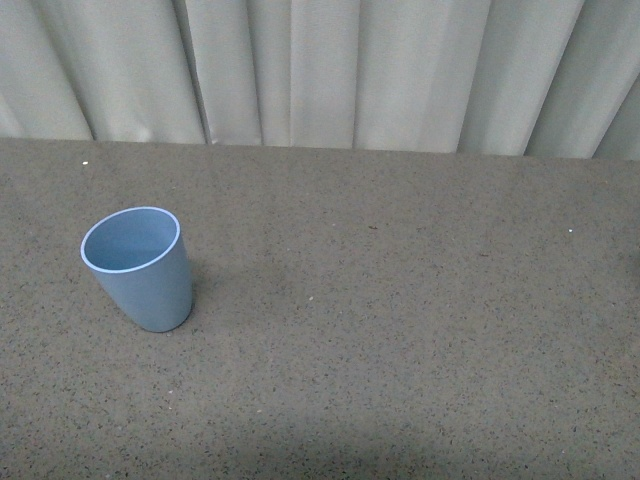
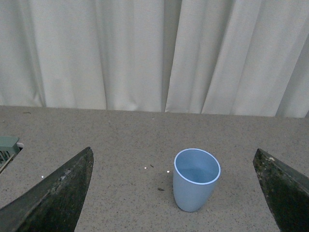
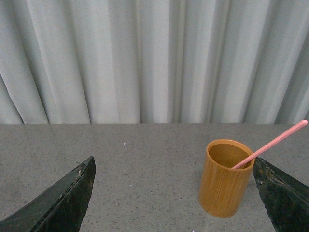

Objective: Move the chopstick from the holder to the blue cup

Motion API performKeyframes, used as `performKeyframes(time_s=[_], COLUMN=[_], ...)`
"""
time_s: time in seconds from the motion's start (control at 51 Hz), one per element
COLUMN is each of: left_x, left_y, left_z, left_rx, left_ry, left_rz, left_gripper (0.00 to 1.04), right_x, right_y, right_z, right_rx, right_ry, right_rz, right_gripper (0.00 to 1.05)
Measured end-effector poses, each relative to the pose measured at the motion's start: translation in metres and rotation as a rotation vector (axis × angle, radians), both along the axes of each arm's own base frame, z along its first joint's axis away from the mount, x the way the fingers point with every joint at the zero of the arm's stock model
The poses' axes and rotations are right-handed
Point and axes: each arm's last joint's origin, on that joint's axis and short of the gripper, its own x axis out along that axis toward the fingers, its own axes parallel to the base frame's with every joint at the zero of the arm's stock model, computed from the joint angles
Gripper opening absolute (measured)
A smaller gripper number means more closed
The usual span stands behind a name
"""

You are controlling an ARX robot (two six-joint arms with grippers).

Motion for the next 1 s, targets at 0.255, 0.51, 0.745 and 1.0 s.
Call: performKeyframes(time_s=[0.255,0.51,0.745,1.0], left_x=[0.0,0.0,0.0,0.0], left_y=[0.0,0.0,0.0,0.0], left_z=[0.0,0.0,0.0,0.0], left_rx=[0.0,0.0,0.0,0.0], left_ry=[0.0,0.0,0.0,0.0], left_rz=[0.0,0.0,0.0,0.0], left_gripper=[0.98,0.98,0.98,0.98], right_x=[0.0,0.0,0.0,0.0], right_y=[0.0,0.0,0.0,0.0], right_z=[0.0,0.0,0.0,0.0], right_rx=[0.0,0.0,0.0,0.0], right_ry=[0.0,0.0,0.0,0.0], right_rz=[0.0,0.0,0.0,0.0], right_gripper=[0.95,0.95,0.95,0.95])
